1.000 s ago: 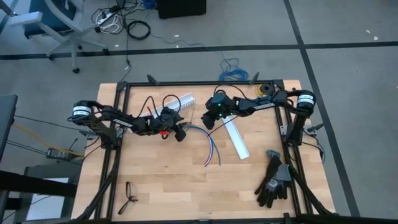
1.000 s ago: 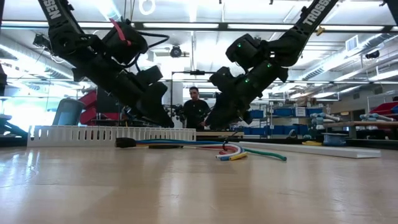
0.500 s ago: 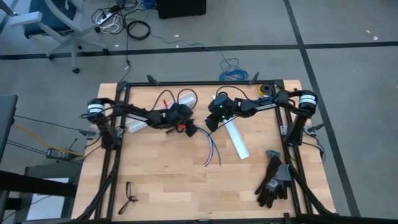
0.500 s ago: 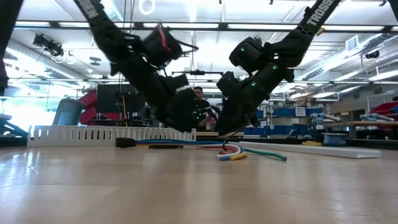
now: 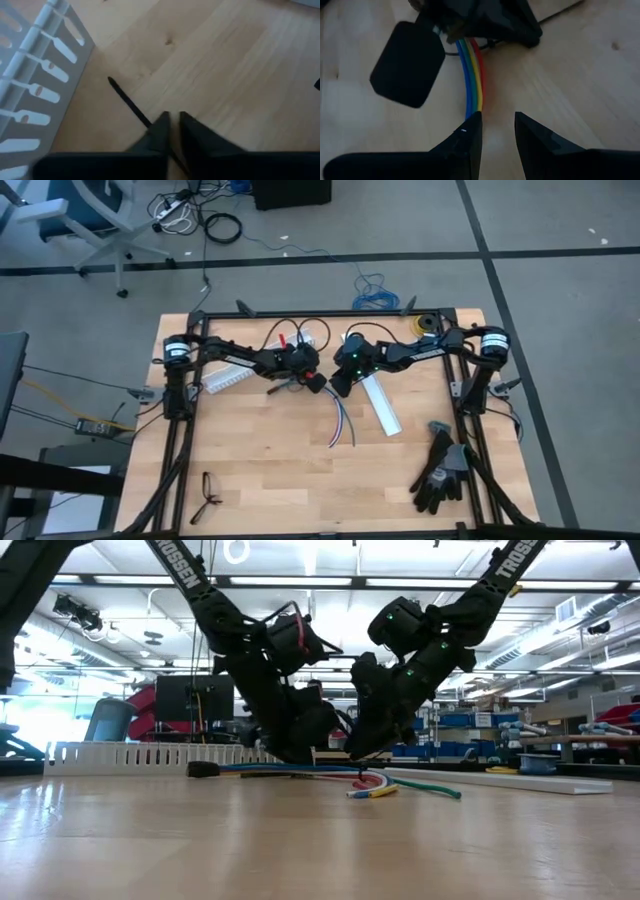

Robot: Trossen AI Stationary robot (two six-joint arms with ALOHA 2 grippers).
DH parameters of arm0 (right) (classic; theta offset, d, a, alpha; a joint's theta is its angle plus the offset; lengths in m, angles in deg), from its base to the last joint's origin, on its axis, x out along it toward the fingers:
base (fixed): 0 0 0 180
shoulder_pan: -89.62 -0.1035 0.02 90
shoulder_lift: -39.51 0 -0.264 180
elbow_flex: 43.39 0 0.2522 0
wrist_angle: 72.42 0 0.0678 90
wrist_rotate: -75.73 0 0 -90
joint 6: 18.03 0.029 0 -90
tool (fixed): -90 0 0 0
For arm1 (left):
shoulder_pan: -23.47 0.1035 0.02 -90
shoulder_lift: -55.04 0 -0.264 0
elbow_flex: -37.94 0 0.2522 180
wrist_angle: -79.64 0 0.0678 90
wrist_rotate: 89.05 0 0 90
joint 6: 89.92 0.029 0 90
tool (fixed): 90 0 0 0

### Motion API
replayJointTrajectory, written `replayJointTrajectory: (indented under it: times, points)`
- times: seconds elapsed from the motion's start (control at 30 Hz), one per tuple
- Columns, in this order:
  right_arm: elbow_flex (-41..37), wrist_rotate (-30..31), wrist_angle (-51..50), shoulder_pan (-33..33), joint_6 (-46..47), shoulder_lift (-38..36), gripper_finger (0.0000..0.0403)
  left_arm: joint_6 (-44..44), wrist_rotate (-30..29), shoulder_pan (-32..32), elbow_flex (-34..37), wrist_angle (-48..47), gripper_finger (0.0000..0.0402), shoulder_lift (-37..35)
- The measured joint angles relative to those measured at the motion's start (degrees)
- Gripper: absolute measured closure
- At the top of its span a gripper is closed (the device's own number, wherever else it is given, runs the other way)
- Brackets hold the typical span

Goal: Ziptie cables
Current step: Wrap the cable wires with the black zip tie

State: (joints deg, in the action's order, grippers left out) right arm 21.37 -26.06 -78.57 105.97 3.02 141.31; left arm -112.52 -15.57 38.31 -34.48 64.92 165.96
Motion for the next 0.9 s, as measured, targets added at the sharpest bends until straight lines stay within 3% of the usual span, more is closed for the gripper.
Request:
replayJointTrajectory:
  times: [0.07, 0.23, 0.6, 0.73, 0.9]
  points:
    - [0.0, 0.0, 0.0, -0.1, -0.1, 0.0, 0.0300, 0.9, 0.9, 0.1, 0.0, 0.0, 0.0390, 0.0]
    - [0.0, 0.0, -0.1, -0.1, -0.1, 0.0, 0.0300, 2.8, 0.9, -0.2, 0.3, -2.2, 0.0398, -1.8]
    - [0.0, 0.1, -0.8, -0.2, -0.2, 0.0, 0.0300, 5.2, -0.8, -1.3, 2.0, -8.4, 0.0400, -13.8]
    - [0.0, 0.2, -0.6, -0.2, -0.7, 0.0, 0.0300, 0.7, -0.6, -1.4, 3.6, -7.9, 0.0400, -16.1]
    - [0.0, 0.4, -0.3, -0.2, -1.3, 0.0, 0.0300, -6.0, 1.2, -1.4, 3.9, -6.9, 0.0389, -13.8]
